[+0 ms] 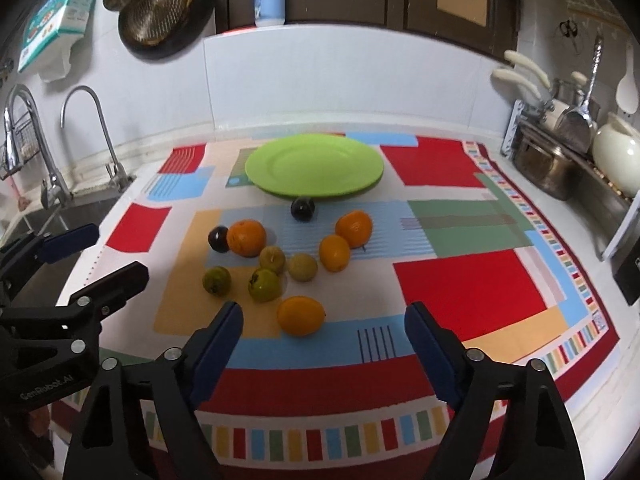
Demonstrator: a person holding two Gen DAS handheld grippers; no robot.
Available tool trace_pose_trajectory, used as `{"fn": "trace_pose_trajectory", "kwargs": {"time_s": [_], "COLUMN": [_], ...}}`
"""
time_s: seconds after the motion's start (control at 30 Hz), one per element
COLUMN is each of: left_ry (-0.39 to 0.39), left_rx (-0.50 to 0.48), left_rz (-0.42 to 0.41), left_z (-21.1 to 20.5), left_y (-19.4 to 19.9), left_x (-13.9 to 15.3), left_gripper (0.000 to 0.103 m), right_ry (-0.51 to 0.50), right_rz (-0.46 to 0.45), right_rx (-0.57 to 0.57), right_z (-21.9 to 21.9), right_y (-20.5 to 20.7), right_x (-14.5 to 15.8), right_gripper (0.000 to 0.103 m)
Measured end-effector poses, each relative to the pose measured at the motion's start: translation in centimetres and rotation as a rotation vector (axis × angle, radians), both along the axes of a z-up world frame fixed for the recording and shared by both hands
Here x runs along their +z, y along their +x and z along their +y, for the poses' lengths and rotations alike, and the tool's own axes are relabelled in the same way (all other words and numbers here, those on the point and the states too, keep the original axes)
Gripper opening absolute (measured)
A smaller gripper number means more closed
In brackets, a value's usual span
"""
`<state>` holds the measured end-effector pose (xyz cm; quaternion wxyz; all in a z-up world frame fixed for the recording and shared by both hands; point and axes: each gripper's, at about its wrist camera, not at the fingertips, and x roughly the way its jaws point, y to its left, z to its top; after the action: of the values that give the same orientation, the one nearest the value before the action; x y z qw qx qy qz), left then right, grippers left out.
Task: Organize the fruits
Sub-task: 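Grasp a small green fruit with the left tool while the right tool grasps an orange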
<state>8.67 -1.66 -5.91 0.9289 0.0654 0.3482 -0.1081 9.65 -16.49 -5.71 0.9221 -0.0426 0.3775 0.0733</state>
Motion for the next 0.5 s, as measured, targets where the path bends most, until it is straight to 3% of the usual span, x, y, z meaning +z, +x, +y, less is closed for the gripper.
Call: {"fn": "trace_pose_trajectory", "kwargs": {"time_s": [0.5], "left_ry": [-0.014], "left_rx": [-0.086], "left_rz": [0.145], "left_z": [-1.1], "left_y": [4.7], "left_x": [-4.3], "left_gripper": [0.051], "right_ry": [0.022], "right_rz": [0.126], "right_rx": [0.032], "right_z": [0.6], "right_y": [3.2], "right_x": [-3.7], "right_gripper": [0.065]}}
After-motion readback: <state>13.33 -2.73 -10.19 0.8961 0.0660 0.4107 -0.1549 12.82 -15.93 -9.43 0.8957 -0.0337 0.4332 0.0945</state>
